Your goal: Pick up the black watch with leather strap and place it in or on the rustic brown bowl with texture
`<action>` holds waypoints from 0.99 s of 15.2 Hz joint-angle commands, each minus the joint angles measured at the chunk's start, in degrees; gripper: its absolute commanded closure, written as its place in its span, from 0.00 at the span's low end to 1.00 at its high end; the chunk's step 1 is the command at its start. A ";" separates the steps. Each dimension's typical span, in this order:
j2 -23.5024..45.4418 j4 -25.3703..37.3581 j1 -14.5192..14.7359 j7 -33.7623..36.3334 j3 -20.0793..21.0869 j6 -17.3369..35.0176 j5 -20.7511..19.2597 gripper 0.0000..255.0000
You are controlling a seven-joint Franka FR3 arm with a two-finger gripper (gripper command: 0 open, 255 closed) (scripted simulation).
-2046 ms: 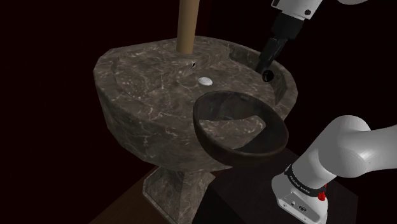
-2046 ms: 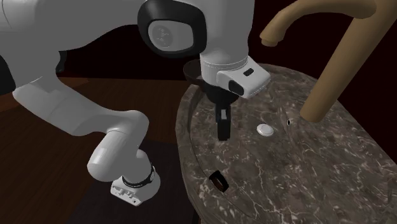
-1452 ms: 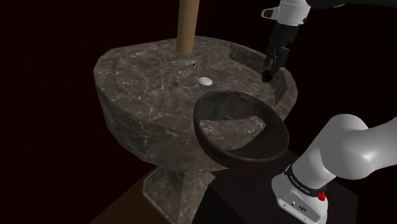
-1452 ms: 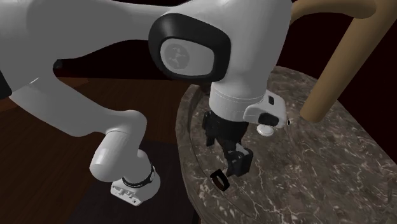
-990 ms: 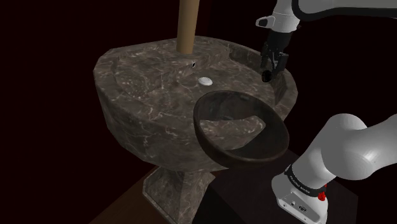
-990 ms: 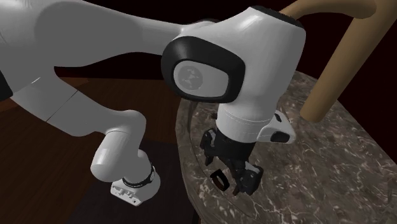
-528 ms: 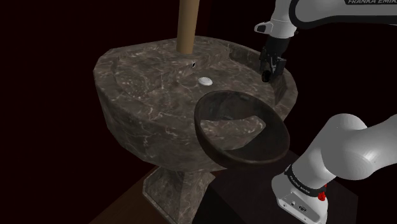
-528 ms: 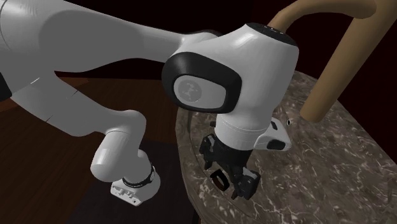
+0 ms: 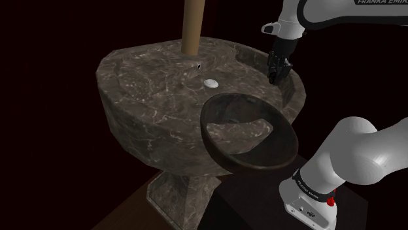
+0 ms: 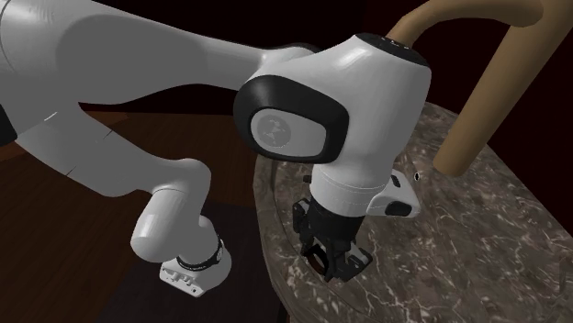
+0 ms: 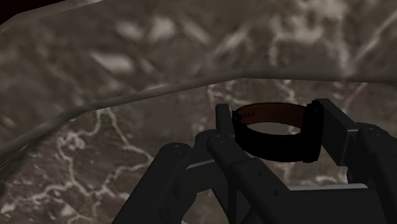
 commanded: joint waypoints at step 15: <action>0.87 8.20 0.14 -1.14 0.98 -7.29 0.86 1.00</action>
